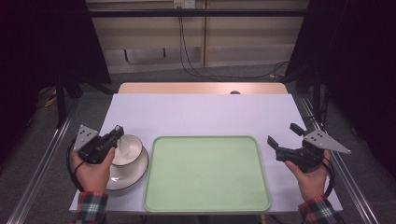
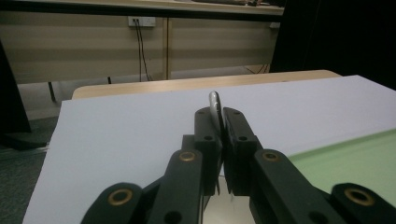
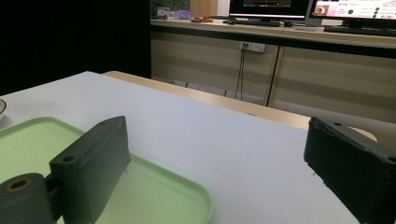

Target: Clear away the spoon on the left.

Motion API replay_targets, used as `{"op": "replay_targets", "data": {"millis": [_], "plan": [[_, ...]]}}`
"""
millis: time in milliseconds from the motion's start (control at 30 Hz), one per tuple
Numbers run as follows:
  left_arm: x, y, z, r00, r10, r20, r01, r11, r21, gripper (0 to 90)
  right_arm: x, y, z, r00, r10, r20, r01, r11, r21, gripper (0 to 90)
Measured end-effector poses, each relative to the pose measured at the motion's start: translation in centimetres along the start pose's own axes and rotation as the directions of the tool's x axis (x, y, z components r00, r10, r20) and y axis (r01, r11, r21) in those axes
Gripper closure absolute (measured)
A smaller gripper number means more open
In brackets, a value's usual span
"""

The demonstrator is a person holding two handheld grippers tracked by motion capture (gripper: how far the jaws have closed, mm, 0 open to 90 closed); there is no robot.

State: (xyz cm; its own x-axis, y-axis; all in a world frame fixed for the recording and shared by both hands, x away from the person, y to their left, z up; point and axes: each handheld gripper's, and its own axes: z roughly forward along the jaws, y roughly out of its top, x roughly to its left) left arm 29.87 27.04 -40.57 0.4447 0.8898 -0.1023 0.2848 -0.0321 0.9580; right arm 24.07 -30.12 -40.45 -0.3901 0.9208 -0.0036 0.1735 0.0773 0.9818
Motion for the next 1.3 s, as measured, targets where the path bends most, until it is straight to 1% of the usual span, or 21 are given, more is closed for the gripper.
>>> {"op": "replay_targets", "data": {"millis": [67, 167, 200, 233, 300, 367, 400, 433, 567, 600, 633, 700, 733, 867, 967, 1000, 1033, 1067, 1133, 1267, 1300], "plan": [[-0.1, 0.5, -0.1, 1.0, -0.001, -0.004, 0.001, 1.0, 0.0, 85.5, 0.0, 0.0, 0.0, 1.0, 0.001, 0.005, -0.002, 1.0, 0.002, 6.1], [-0.2, 1.1, -0.1, 0.9999, -0.004, 0.012, 0.004, 1.0, -0.003, 85.5, 0.0, 0.0, 0.0, 1.0, -0.001, -0.001, 0.001, 1.0, 0.004, 6.1], [-0.3, 1.3, -0.2, 1.0, -0.004, 0.008, 0.004, 1.0, -0.001, 85.5, 0.0, 0.0, 0.0, 1.0, -0.001, -0.001, 0.001, 1.0, 0.004, 6.0], [-0.3, 1.5, -0.2, 0.9998, -0.009, 0.017, 0.009, 1.0, -0.002, 85.5, 0.0, 0.0, 0.0, 1.0, -0.001, -0.002, 0.001, 1.0, 0.004, 6.1], [-0.4, 1.9, -0.2, 0.9997, -0.009, 0.021, 0.009, 1.0, 0.003, 85.5, 0.1, 0.0, 0.0, 1.0, -0.004, 0.0, 0.004, 1.0, 0.006, 6.1], [-0.5, 2.3, -0.2, 0.9992, -0.012, 0.037, 0.012, 0.9999, 0.006, 85.5, 0.1, 0.0, 0.0, 1.0, -0.003, -0.001, 0.003, 1.0, 0.006, 6.1], [-0.6, 2.6, -0.2, 0.9994, -0.015, 0.032, 0.015, 0.9999, 0.005, 85.5, 0.1, 0.0, 0.0, 1.0, -0.005, -0.003, 0.005, 1.0, 0.007, 6.0], [-0.6, 2.8, -0.2, 0.999, -0.017, 0.042, 0.017, 0.9999, 0.003, 85.5, 0.1, 0.0, 0.0, 1.0, -0.002, -0.004, 0.002, 1.0, 0.009, 6.1], [-0.8, 3.6, -0.2, 0.9985, -0.021, 0.052, 0.02, 0.9998, 0.004, 85.6, 0.1, 0.0, 0.0, 1.0, -0.001, -0.004, 0.001, 1.0, 0.008, 6.1], [-0.9, 3.8, -0.3, 0.9987, -0.021, 0.046, 0.02, 0.9998, 0.008, 85.6, 0.1, 0.0, 0.0, 1.0, -0.002, -0.004, 0.002, 1.0, 0.008, 6.0], [-0.9, 4.0, -0.2, 0.9981, -0.021, 0.058, 0.021, 0.9998, 0.002, 85.6, 0.1, 0.0, 0.0, 1.0, -0.001, -0.005, 0.002, 1.0, 0.008, 6.0], [-1.0, 4.4, -0.2, 0.9981, -0.017, 0.059, 0.017, 0.9998, 0.006, 85.6, 0.2, 0.0, 0.0, 1.0, -0.003, 0.0, 0.003, 1.0, 0.009, 6.0], [-1.1, 4.6, -0.2, 0.9975, -0.022, 0.067, 0.021, 0.9998, 0.006, 85.6, 0.2, 0.0, 0.1, 1.0, -0.003, -0.005, 0.003, 1.0, 0.008, 6.0], [-1.3, 5.3, -0.1, 0.9966, -0.037, 0.073, 0.037, 0.9993, 0.002, 85.6, 0.2, -0.1, 0.1, 0.9999, -0.007, -0.01, 0.007, 1.0, 0.009, 6.0], [-1.4, 5.7, -0.1, 0.9966, -0.032, 0.076, 0.032, 0.9995, 0.004, 85.5, 0.2, -0.1, 0.2, 0.9999, -0.008, -0.013, 0.008, 1.0, 0.01, 5.7], [-1.5, 5.9, -0.1, 0.9965, -0.039, 0.074, 0.039, 0.9992, 0.002, 85.6, 0.2, -0.1, 0.2, 0.9999, -0.01, -0.012, 0.01, 1.0, 0.008, 5.7], [-1.4, 6.0, -0.1, 0.9957, -0.037, 0.084, 0.037, 0.9993, 0.002, 85.6, 0.2, -0.1, 0.2, 0.9999, -0.011, -0.007, 0.011, 1.0, 0.009, 5.7], [-1.5, 6.1, -0.1, 0.9959, -0.042, 0.08, 0.042, 0.9991, 0.0, 85.6, 0.2, -0.1, 0.2, 0.9999, -0.012, -0.008, 0.012, 1.0, 0.009, 5.7], [-1.7, 6.4, -0.1, 0.9959, -0.039, 0.082, 0.039, 0.9992, 0.003, 85.6, 0.2, -0.1, 0.2, 0.9999, -0.01, -0.009, 0.01, 1.0, 0.009, 5.5], [-2.0, 6.8, -0.1, 0.9945, -0.035, 0.099, 0.036, 0.9994, -0.001, 85.6, 0.2, -0.1, 0.2, 0.9999, -0.008, -0.01, 0.008, 1.0, 0.01, 5.4], [-2.1, 6.9, -0.1, 0.9947, -0.039, 0.095, 0.039, 0.9992, 0.0, 85.6, 0.2, -0.1, 0.2, 0.9999, -0.006, -0.016, 0.006, 1.0, 0.012, 5.2]]}}
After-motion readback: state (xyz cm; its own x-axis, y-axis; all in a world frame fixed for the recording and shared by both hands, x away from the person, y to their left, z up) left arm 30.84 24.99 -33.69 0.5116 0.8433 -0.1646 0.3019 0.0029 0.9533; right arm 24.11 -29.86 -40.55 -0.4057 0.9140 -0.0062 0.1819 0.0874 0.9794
